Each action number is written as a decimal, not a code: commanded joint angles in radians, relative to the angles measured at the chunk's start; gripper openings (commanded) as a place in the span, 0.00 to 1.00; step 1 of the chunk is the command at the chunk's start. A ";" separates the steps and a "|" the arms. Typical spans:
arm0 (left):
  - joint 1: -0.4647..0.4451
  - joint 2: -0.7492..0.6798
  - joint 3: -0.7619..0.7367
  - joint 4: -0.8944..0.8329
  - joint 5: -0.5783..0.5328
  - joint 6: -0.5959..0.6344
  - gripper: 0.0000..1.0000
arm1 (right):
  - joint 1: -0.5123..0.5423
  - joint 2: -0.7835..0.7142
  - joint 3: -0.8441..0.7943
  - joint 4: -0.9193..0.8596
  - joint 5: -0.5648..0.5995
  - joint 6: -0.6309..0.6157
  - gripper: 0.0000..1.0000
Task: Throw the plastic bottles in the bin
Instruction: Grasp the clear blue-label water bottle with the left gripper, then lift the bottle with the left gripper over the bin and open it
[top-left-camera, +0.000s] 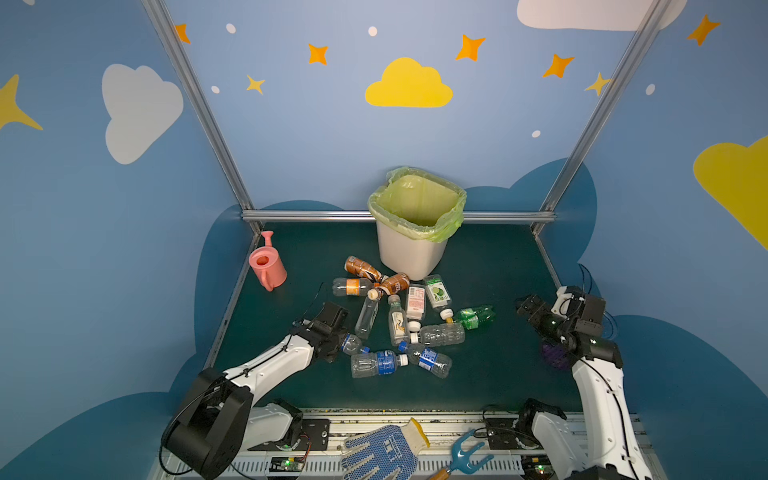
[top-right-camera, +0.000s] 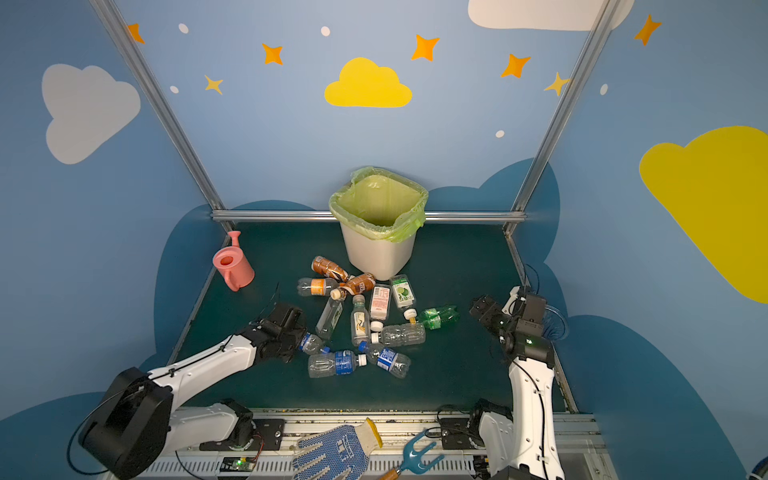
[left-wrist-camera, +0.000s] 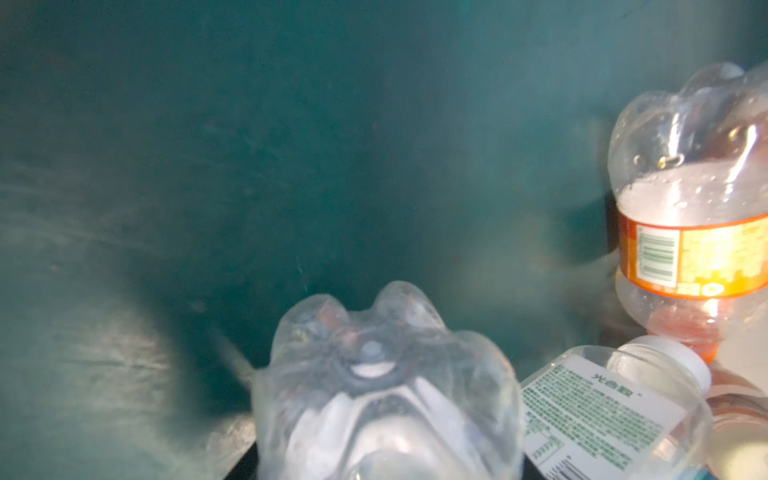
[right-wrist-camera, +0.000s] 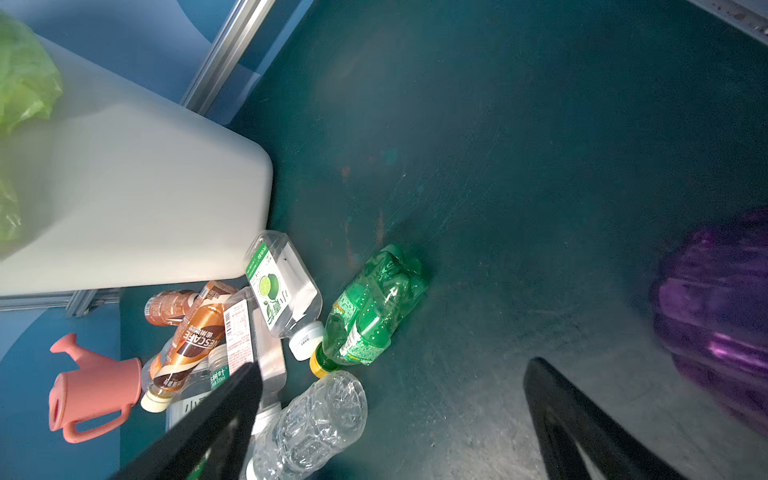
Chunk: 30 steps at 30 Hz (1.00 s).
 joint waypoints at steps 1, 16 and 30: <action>0.023 -0.027 -0.024 -0.025 -0.026 -0.005 0.60 | -0.007 -0.009 -0.008 -0.021 -0.012 -0.009 0.98; 0.210 -0.290 -0.112 -0.097 -0.035 0.129 0.53 | -0.019 -0.013 -0.015 -0.023 -0.017 -0.007 0.98; 0.488 -0.244 0.625 0.007 0.092 0.549 0.48 | -0.028 0.018 0.016 0.005 -0.035 -0.012 0.98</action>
